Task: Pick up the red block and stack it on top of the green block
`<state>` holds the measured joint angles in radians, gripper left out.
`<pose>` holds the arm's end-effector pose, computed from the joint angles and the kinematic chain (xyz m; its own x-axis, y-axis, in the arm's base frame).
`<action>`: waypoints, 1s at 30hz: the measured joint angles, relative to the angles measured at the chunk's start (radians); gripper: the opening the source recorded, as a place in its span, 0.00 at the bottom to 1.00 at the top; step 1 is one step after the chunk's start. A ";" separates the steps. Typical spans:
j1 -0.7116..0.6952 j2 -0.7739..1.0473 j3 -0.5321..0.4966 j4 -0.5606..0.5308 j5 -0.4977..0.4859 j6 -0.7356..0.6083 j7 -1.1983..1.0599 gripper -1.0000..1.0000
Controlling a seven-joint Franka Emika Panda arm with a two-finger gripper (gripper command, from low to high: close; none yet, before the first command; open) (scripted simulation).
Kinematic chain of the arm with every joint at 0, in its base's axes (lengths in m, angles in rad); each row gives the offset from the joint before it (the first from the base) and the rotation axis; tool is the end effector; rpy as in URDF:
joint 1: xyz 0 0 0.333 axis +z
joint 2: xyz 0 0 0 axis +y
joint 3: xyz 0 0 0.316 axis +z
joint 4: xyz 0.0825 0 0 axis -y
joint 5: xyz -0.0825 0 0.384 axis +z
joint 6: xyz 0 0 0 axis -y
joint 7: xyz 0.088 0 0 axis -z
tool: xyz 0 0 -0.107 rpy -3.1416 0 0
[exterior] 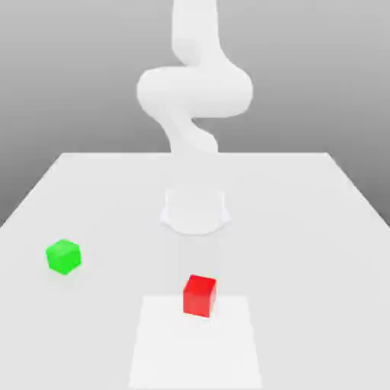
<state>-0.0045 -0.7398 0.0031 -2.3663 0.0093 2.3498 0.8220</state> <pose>0.3727 0.0000 0.6610 0.5083 -0.7371 0.4453 -0.5510 -0.6758 -0.4897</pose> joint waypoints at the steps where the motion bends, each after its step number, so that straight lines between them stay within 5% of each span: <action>1: -0.002 0.030 0.002 -0.032 0.004 0.024 0.011 0.50; 16: -0.039 0.515 0.074 -0.521 0.032 0.408 0.215 0.50; 23: -0.012 0.870 0.029 -0.546 -0.049 0.694 0.306 0.50; 24: 0.000 0.902 0.019 -0.542 -0.046 0.721 0.304 0.00; 30: 0.003 0.918 0.013 -0.540 -0.052 0.736 0.310 0.00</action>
<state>-0.0011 0.1783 0.0163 -2.9062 -0.0431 3.0854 1.1322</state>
